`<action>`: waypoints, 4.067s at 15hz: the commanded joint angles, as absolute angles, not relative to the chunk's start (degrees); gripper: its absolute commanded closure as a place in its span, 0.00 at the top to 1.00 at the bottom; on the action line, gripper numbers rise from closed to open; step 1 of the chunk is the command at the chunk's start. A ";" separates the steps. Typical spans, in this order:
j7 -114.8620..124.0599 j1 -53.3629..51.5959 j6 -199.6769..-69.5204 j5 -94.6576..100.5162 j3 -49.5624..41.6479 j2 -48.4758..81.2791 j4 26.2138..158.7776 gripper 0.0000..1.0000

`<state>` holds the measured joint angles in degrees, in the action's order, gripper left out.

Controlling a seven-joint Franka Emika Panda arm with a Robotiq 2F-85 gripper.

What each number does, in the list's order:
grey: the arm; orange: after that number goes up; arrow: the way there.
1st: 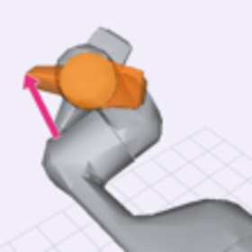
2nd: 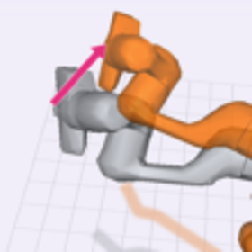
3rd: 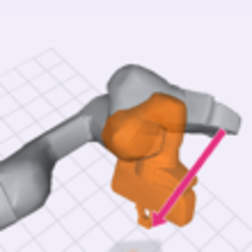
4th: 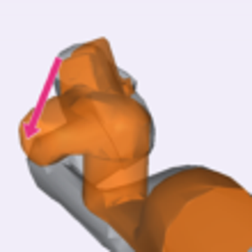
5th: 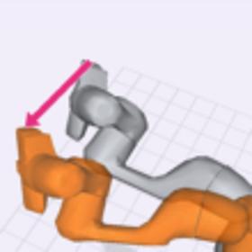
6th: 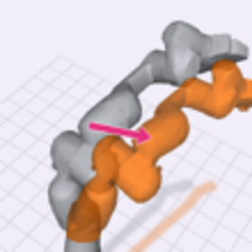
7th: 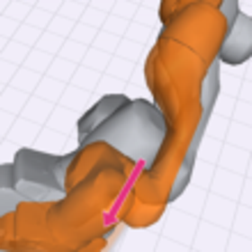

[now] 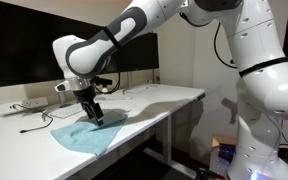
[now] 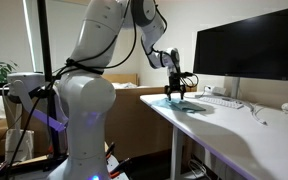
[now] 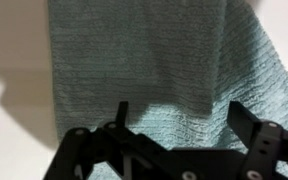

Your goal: Slide the towel across the table.

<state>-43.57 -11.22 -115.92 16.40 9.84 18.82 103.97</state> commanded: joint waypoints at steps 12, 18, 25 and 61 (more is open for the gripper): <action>-43.06 -9.84 -116.13 15.81 10.26 17.41 108.07 0.60; -43.66 -9.75 -115.68 15.59 10.35 17.53 107.98 0.22; -43.40 -10.19 -115.31 16.38 10.36 18.76 106.05 0.09; -47.48 -13.26 -119.67 15.21 15.76 26.28 97.02 0.09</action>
